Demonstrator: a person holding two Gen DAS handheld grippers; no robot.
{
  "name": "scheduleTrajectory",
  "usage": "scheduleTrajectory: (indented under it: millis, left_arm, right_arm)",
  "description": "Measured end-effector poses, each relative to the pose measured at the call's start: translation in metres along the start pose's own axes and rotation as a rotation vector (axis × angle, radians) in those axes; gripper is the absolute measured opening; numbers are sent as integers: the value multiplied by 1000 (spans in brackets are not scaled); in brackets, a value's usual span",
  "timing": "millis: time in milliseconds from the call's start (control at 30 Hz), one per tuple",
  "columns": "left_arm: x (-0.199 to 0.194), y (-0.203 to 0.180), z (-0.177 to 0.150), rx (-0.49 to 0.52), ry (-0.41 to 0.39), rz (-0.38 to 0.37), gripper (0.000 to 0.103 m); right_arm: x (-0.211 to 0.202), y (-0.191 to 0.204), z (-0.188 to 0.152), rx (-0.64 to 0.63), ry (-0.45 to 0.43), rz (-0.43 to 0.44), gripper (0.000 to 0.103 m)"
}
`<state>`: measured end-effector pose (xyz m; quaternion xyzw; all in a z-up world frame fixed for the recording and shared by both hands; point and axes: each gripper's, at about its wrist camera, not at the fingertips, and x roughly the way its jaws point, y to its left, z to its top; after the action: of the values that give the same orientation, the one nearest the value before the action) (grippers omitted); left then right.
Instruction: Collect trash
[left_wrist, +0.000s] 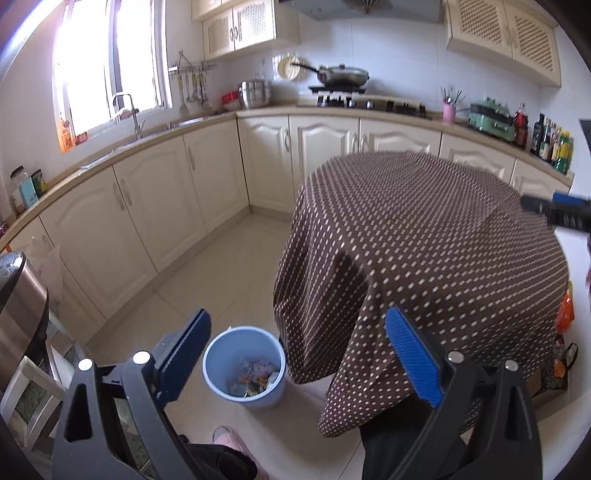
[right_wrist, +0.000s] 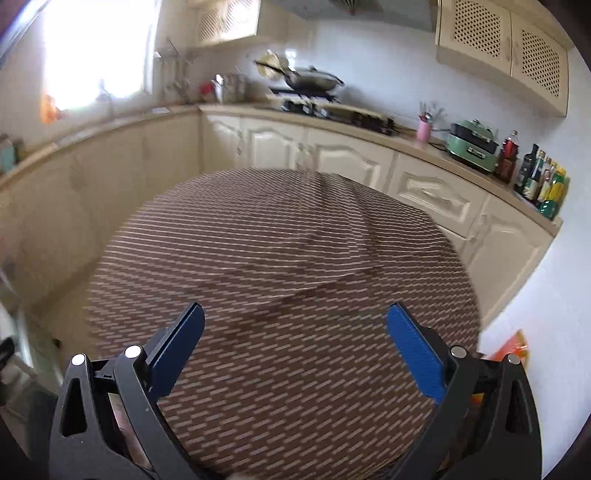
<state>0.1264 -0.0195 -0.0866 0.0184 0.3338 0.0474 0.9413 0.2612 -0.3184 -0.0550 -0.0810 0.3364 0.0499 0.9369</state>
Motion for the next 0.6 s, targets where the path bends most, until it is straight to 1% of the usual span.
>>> scheduleTrajectory:
  millis: [33, 100, 233, 367, 433, 500, 567, 600]
  left_arm:
    - [7, 1, -3, -1, 18, 8, 93]
    - [19, 4, -9, -2, 50, 24, 93]
    - [45, 16, -20, -31, 115, 55, 93]
    - [63, 28, -24, -49, 153, 86, 93]
    - [72, 36, -27, -60, 175, 97, 93]
    - [83, 45, -32, -74, 204, 111, 93]
    - [95, 57, -38, -96, 234, 120, 93]
    - [100, 62, -42, -110, 249, 123, 93]
  right_arm:
    - [17, -12, 6, 1, 45, -18, 96]
    - [44, -34, 15, 29, 108, -27, 96]
    - [100, -66, 26, 74, 237, 21, 96]
    - [141, -75, 32, 77, 277, 76, 96]
    - [159, -75, 34, 64, 300, 69, 96]
    - [175, -73, 37, 37, 302, 65, 96]
    - [185, -74, 38, 48, 294, 110, 96]
    - [188, -75, 37, 49, 275, 127, 96]
